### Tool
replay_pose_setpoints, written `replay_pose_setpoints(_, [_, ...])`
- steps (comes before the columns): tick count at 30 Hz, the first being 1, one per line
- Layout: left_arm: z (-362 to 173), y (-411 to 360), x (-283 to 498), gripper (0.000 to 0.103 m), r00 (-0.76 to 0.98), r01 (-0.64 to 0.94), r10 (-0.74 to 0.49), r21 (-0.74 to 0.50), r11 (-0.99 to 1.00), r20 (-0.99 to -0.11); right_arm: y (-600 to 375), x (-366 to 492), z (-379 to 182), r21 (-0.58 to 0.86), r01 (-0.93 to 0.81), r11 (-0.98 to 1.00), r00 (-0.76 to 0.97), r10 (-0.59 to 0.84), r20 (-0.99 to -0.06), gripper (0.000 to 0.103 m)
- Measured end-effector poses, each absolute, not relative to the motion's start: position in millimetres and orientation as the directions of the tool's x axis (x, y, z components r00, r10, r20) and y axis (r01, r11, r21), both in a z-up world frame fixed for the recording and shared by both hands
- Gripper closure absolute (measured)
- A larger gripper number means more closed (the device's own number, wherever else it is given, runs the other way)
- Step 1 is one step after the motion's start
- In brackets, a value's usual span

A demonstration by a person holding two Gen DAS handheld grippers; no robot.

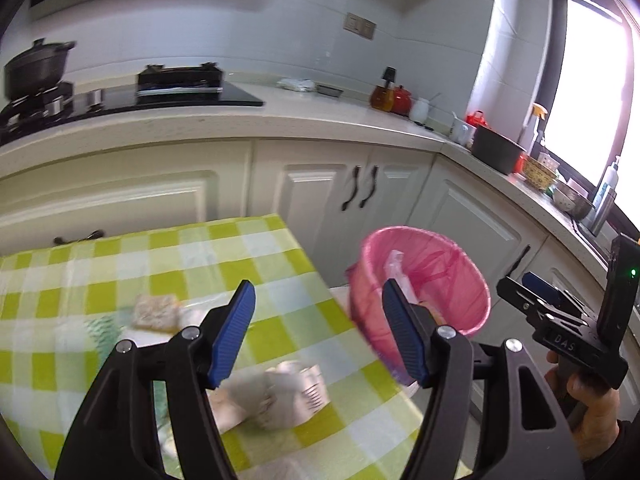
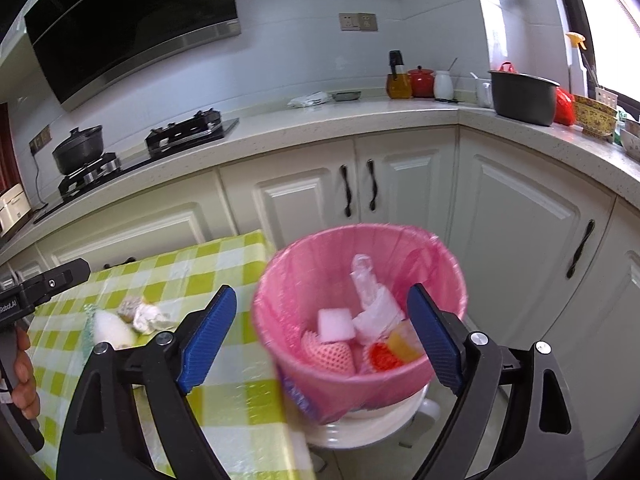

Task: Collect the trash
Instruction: 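Move both tools back over the remaining trash on the table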

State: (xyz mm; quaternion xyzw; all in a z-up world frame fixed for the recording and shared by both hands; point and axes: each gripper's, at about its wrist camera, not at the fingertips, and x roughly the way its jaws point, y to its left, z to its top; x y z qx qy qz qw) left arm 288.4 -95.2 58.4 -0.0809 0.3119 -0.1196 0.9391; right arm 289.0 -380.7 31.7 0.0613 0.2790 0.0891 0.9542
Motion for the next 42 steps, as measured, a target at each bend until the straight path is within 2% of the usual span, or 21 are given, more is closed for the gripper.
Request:
replay_pose_setpoints(10, [32,9,242,0.039,0.787,0.014,-0.159,-0.24,0.971,-0.596,-310,259,9,0.199,-0.226,0.954,0.769,0.3,-0.565,0.019])
replay_pose_setpoints(17, [1,61,226,0.039,0.765,-0.073,-0.134,-0.291,0.954,-0.63,-264,251,-8,0.169,-0.287,0.943,0.726,0.329,-0.604,0.018])
replay_pose_setpoints(23, [-21,68,229,0.039,0.735,-0.087,-0.156,-0.32,0.944,-0.66,-237,257,-23,0.16,-0.313,0.936,0.692,0.34,-0.636,0.018])
replay_pose_setpoints(26, [-32,66,233,0.032,0.719,-0.082,-0.174,-0.332,0.94,-0.672,-227,261,-32,0.161,-0.321,0.934,0.671,0.343,-0.657,0.018])
replay_pose_setpoints(42, [-71,67,264,0.035,0.65,-0.105,-0.223,-0.376,0.921,-0.726,-196,290,-71,0.164,-0.351,0.922,0.595,0.355,-0.721,0.018])
